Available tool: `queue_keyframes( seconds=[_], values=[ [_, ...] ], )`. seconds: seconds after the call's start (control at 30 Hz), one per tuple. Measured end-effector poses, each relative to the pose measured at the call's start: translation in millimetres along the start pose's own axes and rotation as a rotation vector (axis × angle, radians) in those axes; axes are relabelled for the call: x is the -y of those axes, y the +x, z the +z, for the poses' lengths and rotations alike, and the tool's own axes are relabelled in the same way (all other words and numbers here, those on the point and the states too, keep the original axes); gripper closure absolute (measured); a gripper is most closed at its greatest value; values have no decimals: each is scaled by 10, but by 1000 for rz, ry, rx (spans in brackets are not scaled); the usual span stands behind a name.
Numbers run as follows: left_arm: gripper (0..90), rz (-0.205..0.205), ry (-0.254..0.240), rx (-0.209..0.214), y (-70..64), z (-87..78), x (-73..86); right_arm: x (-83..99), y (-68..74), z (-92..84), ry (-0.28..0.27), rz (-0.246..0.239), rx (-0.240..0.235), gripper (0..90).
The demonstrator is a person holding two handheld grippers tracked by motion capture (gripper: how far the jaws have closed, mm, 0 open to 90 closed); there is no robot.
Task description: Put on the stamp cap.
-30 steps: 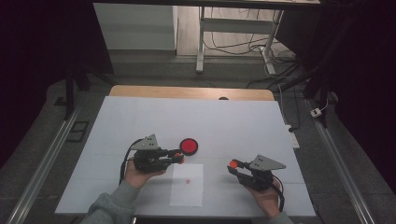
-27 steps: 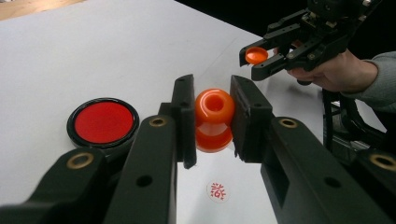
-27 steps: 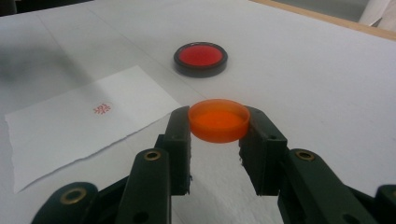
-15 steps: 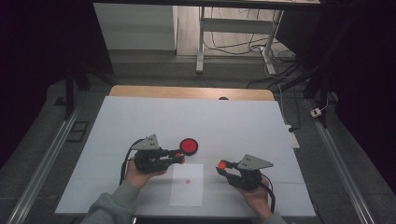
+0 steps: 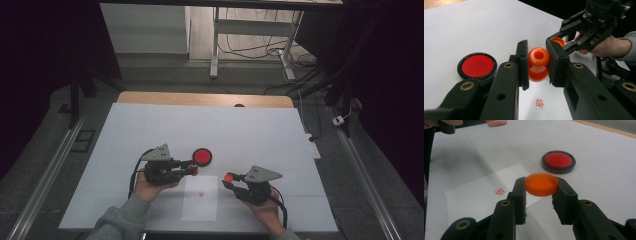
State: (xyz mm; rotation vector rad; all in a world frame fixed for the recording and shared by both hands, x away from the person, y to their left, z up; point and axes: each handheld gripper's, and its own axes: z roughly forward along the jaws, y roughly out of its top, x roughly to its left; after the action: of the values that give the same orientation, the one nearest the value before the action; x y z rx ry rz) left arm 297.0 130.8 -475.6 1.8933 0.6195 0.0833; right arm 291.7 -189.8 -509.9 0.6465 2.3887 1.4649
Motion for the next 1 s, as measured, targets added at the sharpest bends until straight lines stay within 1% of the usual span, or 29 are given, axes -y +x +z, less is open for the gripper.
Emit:
queue_keyframes(
  seconds=[0.3, 0.6, 1.0],
  values=[
    [727, 2, 2, 1, -3, 8, 0, -25, 50, 69, 4, -8, -17, 642],
    [727, 2, 2, 1, -7, 10, -2, -48, 81, 112, 6, -13, -20, 642],
    [727, 5, -6, -1, -19, 11, -8, -88, 151, 235, 6, -26, -40, 642]
  ],
)
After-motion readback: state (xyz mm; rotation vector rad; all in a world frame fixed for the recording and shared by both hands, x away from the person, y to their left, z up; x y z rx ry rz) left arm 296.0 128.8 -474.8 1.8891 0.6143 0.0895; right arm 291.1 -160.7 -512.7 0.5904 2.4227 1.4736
